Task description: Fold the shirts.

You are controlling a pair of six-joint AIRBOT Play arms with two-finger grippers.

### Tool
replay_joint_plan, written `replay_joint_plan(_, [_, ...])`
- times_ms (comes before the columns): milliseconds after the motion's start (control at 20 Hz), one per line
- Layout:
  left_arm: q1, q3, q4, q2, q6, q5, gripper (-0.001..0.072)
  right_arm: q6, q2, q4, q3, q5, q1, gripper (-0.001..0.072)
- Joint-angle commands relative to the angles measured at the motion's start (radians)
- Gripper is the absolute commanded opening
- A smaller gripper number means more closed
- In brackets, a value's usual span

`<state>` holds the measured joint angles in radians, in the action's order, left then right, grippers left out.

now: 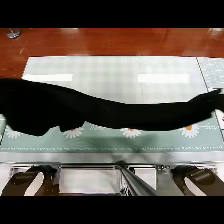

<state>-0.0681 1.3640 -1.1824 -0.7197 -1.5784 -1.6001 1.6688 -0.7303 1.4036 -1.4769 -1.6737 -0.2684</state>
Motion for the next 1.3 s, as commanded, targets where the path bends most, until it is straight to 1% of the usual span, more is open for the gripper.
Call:
replay_joint_plan(0, [0.0,-0.219,0.06,-0.064,0.041,0.241,0.0022,-0.009,-0.035,0.043,0.197,0.242,0.001,0.0042])
replay_joint_plan(50, [0.002,-0.249,0.089,-0.105,0.08,0.352,0.0022,0.002,-0.075,0.08,0.203,0.291,0.013,0.0042])
replay_joint_plan(150, [0.019,-0.266,0.103,-0.204,0.086,0.557,0.0022,0.007,-0.176,0.085,0.202,0.414,0.101,0.0043])
replay_joint_plan(250, [0.051,-0.264,0.11,-0.323,0.086,0.707,0.0022,0.03,-0.285,0.05,0.202,0.529,0.224,0.0044])
replay_joint_plan(350, [0.082,-0.258,0.11,-0.443,0.086,0.836,0.0022,0.009,-0.397,-0.067,0.202,0.632,0.32,0.0044])
replay_joint_plan(450, [0.103,-0.222,0.115,-0.564,0.085,0.921,0.0022,-0.106,-0.502,-0.265,0.202,0.739,0.369,0.0045])
replay_joint_plan(500, [0.108,-0.196,0.133,-0.623,0.085,0.964,0.0022,-0.143,-0.558,-0.357,0.202,0.799,0.381,0.0045])
replay_joint_plan(600, [0.11,-0.136,0.199,-0.725,0.085,0.981,0.0022,-0.183,-0.661,-0.473,0.202,0.898,0.386,0.0045])
replay_joint_plan(700, [0.11,-0.091,0.287,-0.801,0.085,0.958,0.0023,-0.185,-0.753,-0.559,0.202,0.951,0.385,0.0045])
replay_joint_plan(800, [0.11,-0.069,0.365,-0.847,0.086,0.945,0.0023,-0.178,-0.827,-0.668,0.202,0.962,0.391,0.0045])
replay_joint_plan(850, [0.107,-0.063,0.38,-0.858,0.085,0.938,0.0042,-0.177,-0.858,-0.74,0.202,0.953,0.402,0.0072])
replay_joint_plan(900, [0.1,-0.06,0.379,-0.859,0.086,0.937,0.0249,-0.185,-0.879,-0.791,0.202,0.938,0.417,0.0335])
replay_joint_plan(950, [0.085,-0.053,0.379,-0.858,0.084,0.924,0.071,-0.218,-0.888,-0.827,0.201,0.914,0.435,0.0642])
replay_joint_plan(1000, [0.052,-0.032,0.374,-0.858,0.088,0.86,0.0704,-0.234,-0.888,-0.827,0.195,0.864,0.465,0.0623])
replay_joint_plan(1050, [0.008,-0.008,0.371,-0.858,0.101,0.782,0.0703,-0.237,-0.885,-0.815,0.179,0.787,0.511,0.0623])
replay_joint_plan(1150, [-0.123,0.027,0.297,-0.858,0.108,0.599,0.0702,-0.26,-0.865,-0.776,0.159,0.596,0.626,0.0623])
replay_joint_plan(1200, [-0.193,0.027,0.278,-0.858,0.108,0.509,0.0702,-0.273,-0.846,-0.718,0.159,0.507,0.681,0.0622])
replay_joint_plan(1250, [-0.265,0.019,0.255,-0.859,0.109,0.42,0.0702,-0.278,-0.822,-0.599,0.16,0.419,0.732,0.0622])
